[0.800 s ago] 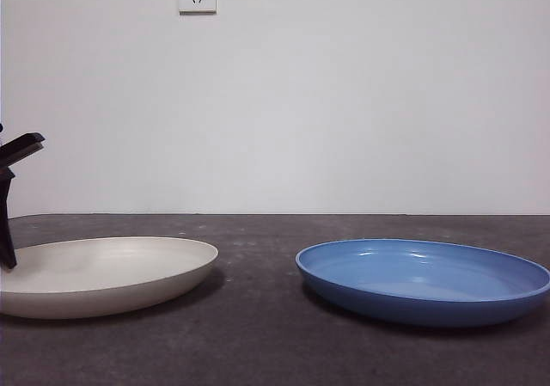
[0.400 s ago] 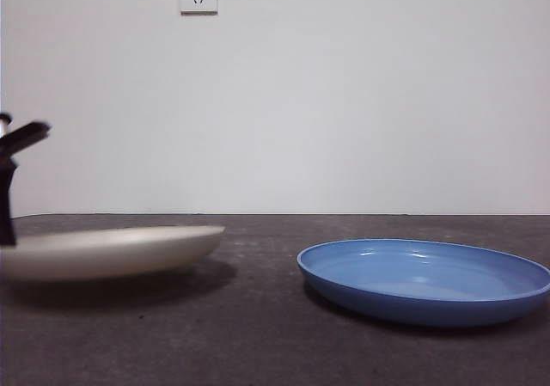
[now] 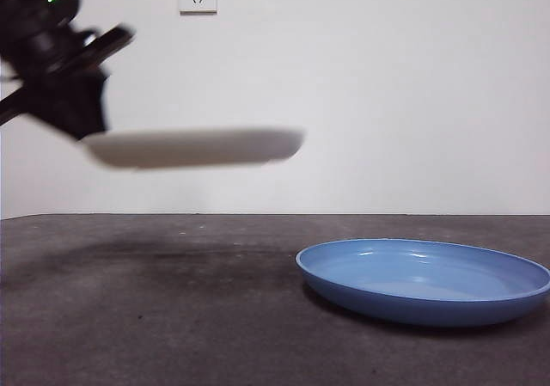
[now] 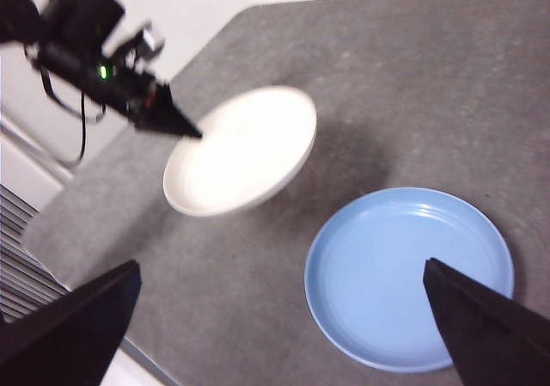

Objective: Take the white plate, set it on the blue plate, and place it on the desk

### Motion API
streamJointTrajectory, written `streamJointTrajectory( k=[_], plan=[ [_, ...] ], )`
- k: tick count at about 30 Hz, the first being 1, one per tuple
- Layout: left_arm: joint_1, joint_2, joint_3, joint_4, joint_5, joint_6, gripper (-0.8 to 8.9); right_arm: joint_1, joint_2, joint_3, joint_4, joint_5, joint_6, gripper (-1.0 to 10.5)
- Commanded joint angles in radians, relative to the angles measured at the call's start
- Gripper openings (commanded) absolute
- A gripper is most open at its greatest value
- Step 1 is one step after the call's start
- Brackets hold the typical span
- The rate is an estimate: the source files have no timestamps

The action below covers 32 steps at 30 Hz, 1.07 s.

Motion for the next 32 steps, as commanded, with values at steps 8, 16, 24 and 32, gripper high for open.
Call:
streamJointTrajectory(
  k=[8,16,24,32],
  plan=[
    [-0.203,0.123,0.195,0.009,0.005,-0.103,0.09,0.002,0.003,0.188,-0.193,0.076,-0.091,6.5],
    [-0.362,0.326,0.359,-0.006,0.002,-0.11,0.09,0.003,0.003,0.27,-0.268,0.093,-0.109,6.5],
    [-0.431,0.474,0.439,-0.008,-0.048,-0.106,0.09,0.003,0.003,0.285,-0.3,0.092,-0.113,6.5],
    [-0.438,0.535,0.44,-0.008,-0.083,-0.09,0.08,0.003,0.003,0.285,-0.304,0.093,-0.114,6.5]
  ],
)
